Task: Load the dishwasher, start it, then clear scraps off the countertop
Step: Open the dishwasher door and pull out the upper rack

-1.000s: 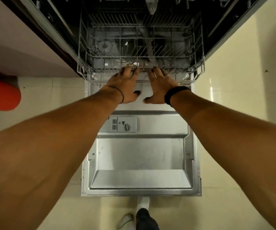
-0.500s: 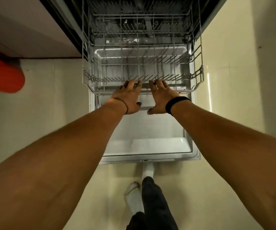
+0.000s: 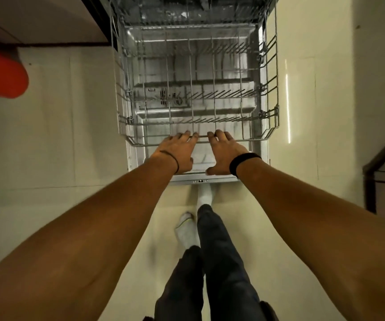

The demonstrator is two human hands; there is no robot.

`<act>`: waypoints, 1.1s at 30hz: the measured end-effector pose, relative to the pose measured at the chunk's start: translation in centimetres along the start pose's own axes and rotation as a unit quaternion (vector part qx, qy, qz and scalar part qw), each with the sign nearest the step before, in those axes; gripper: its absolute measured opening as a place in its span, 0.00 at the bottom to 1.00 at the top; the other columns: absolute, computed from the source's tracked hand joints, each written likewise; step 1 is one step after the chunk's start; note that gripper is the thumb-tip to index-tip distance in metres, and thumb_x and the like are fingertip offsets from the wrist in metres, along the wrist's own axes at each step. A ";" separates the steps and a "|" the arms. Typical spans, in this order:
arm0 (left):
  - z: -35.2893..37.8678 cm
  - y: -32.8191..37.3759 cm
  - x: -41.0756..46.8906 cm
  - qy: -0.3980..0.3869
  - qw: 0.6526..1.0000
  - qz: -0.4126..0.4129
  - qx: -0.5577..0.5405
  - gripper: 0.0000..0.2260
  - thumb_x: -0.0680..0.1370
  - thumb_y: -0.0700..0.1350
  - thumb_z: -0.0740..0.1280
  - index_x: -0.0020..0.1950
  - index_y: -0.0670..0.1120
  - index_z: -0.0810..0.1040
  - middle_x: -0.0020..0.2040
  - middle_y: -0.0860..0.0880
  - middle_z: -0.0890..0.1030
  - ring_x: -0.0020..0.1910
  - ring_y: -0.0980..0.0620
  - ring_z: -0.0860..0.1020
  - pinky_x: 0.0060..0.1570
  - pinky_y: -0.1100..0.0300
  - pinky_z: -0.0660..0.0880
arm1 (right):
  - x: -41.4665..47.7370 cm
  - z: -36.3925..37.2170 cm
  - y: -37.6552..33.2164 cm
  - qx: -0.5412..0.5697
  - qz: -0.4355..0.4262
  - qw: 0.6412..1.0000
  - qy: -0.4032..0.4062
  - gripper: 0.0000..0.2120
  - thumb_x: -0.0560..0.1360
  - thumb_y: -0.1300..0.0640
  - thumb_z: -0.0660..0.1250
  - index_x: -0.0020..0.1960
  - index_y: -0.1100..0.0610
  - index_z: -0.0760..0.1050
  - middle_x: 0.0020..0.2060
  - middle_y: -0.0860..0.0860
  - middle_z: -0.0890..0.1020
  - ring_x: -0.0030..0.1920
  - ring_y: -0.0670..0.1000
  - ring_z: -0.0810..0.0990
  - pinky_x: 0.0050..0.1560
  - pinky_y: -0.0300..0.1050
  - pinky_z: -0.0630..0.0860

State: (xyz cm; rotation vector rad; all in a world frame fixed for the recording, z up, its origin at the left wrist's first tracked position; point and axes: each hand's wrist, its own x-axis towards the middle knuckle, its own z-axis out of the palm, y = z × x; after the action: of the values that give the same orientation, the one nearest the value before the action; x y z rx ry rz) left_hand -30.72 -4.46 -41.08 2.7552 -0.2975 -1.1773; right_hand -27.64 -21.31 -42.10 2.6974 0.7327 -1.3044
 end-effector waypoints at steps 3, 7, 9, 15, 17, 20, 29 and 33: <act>1.3 1.4 -1.8 -0.021 1.000 0.003 -0.006 0.37 0.81 0.51 0.64 0.83 0.47 0.46 0.83 0.43 0.52 0.81 0.42 0.55 0.78 0.46 0.56 | -1.6 2.2 -0.2 0.010 0.002 1.000 -0.015 0.59 0.68 0.36 0.74 0.81 0.60 0.40 0.79 0.60 0.50 0.80 0.63 0.48 0.79 0.58 0.55; 1.3 2.1 -2.0 -0.015 1.000 -0.007 -0.017 0.37 0.81 0.50 0.64 0.83 0.46 0.46 0.83 0.42 0.52 0.81 0.42 0.55 0.78 0.46 0.57 | -2.3 1.9 -0.3 0.022 0.005 1.000 -0.010 0.57 0.70 0.38 0.74 0.81 0.59 0.40 0.80 0.59 0.49 0.80 0.62 0.47 0.79 0.57 0.55; 1.0 1.7 -1.6 -0.019 1.000 0.002 0.000 0.36 0.81 0.50 0.64 0.83 0.46 0.47 0.83 0.42 0.53 0.80 0.42 0.56 0.78 0.45 0.58 | -2.1 1.2 -0.2 0.020 0.002 1.000 -0.016 0.56 0.70 0.38 0.74 0.81 0.59 0.42 0.79 0.59 0.51 0.80 0.62 0.49 0.78 0.56 0.56; 0.2 0.7 -1.5 -0.030 0.999 0.005 0.026 0.37 0.82 0.52 0.62 0.83 0.49 0.42 0.84 0.45 0.47 0.82 0.43 0.48 0.79 0.44 0.53 | -2.7 -1.1 0.0 -0.019 -0.003 0.999 -0.037 0.51 0.74 0.40 0.71 0.81 0.57 0.42 0.80 0.56 0.51 0.80 0.59 0.51 0.76 0.58 0.62; -1.4 0.3 -1.6 0.000 1.000 -0.001 0.024 0.37 0.83 0.52 0.61 0.83 0.49 0.40 0.84 0.45 0.45 0.82 0.44 0.45 0.79 0.44 0.51 | -2.9 -3.5 -0.1 -0.032 -0.006 0.999 -0.004 0.49 0.76 0.43 0.70 0.81 0.57 0.41 0.80 0.55 0.49 0.80 0.58 0.50 0.74 0.59 0.63; -5.7 -0.6 -1.5 0.057 0.998 -0.010 0.024 0.37 0.82 0.51 0.61 0.83 0.48 0.40 0.84 0.46 0.44 0.82 0.44 0.42 0.80 0.43 0.49 | -2.6 -8.4 -0.2 -0.026 -0.011 0.998 0.055 0.47 0.77 0.45 0.68 0.81 0.56 0.40 0.81 0.54 0.45 0.81 0.57 0.47 0.75 0.60 0.59; -22.7 -3.8 -1.7 0.194 0.978 -0.063 0.043 0.37 0.82 0.48 0.62 0.83 0.47 0.41 0.83 0.45 0.42 0.82 0.44 0.41 0.80 0.42 0.49 | -2.7 -26.1 0.1 -0.047 -0.003 0.979 0.198 0.46 0.77 0.45 0.68 0.81 0.56 0.43 0.81 0.55 0.48 0.81 0.58 0.48 0.75 0.60 0.60; -30.7 -5.3 -1.7 0.247 0.965 -0.072 0.056 0.37 0.83 0.49 0.60 0.83 0.46 0.40 0.83 0.46 0.42 0.82 0.44 0.42 0.80 0.42 0.49 | -2.9 -34.2 0.5 -0.045 -0.003 0.966 0.256 0.45 0.76 0.45 0.69 0.82 0.55 0.45 0.81 0.54 0.49 0.81 0.57 0.48 0.73 0.61 0.61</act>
State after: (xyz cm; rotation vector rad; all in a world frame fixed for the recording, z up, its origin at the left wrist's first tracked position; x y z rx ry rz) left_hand -8.93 2.41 -19.86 3.0882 -0.1098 -0.4678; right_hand -4.18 -14.35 -18.10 2.9764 0.8097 -0.5442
